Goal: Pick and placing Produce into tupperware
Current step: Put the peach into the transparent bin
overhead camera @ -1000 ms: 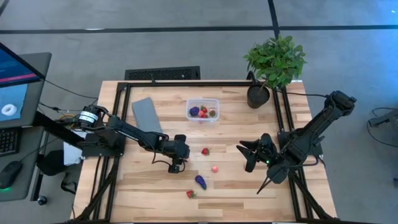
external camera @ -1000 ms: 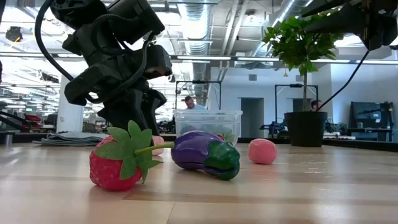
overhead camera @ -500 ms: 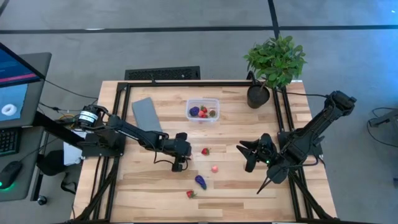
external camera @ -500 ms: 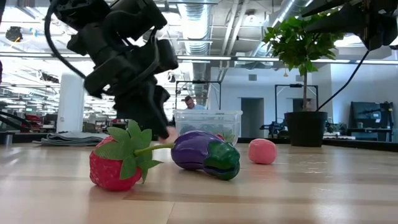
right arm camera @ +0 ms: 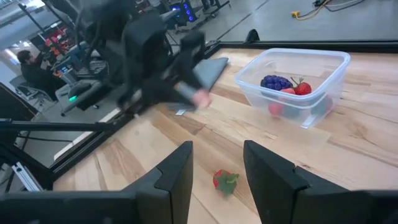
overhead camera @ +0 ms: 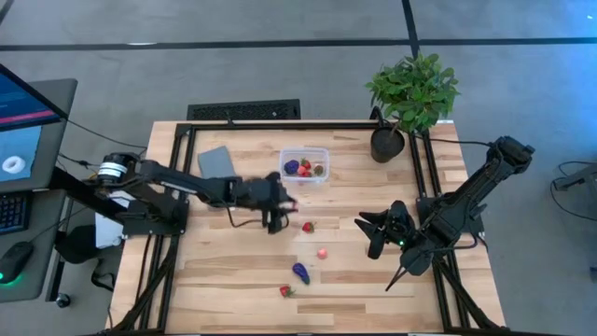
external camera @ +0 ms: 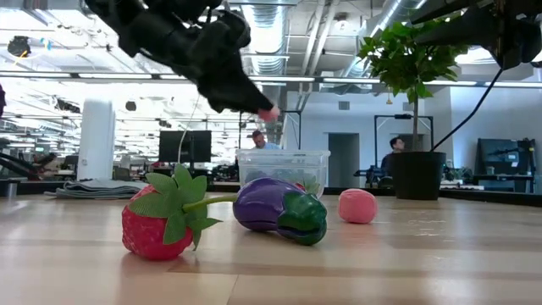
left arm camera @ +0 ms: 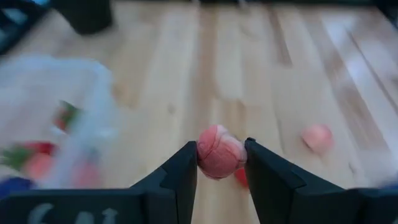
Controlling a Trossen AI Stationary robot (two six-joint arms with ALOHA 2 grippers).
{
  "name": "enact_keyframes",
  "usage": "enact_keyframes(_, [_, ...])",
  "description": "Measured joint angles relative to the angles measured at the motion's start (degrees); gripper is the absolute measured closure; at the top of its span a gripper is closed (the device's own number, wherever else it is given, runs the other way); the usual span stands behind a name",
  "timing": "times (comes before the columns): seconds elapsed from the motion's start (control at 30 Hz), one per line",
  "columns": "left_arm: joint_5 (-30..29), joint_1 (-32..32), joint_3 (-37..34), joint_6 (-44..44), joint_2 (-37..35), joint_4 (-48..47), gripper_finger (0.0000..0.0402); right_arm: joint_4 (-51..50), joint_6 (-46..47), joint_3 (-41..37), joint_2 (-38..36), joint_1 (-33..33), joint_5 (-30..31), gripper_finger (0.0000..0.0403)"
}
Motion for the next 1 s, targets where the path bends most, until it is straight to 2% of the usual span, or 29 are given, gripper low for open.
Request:
enact_keyframes(0.23, [0.41,9.93,0.03,0.66,0.37,6.5,0.0288,-0.07,-0.08,0.0,0.0,0.0,0.12,0.0239])
enact_keyframes(0.5, [4.48,17.88,0.77,0.85,2.08,6.17,0.0288,-0.42,-0.11,0.0,0.0,-0.75,0.17,0.0239])
enact_keyframes(1.0, [7.9,19.48,7.61,2.03,9.74,2.13,0.0287,-0.44,-0.58,0.0,0.0,-2.6,-0.76,0.0239])
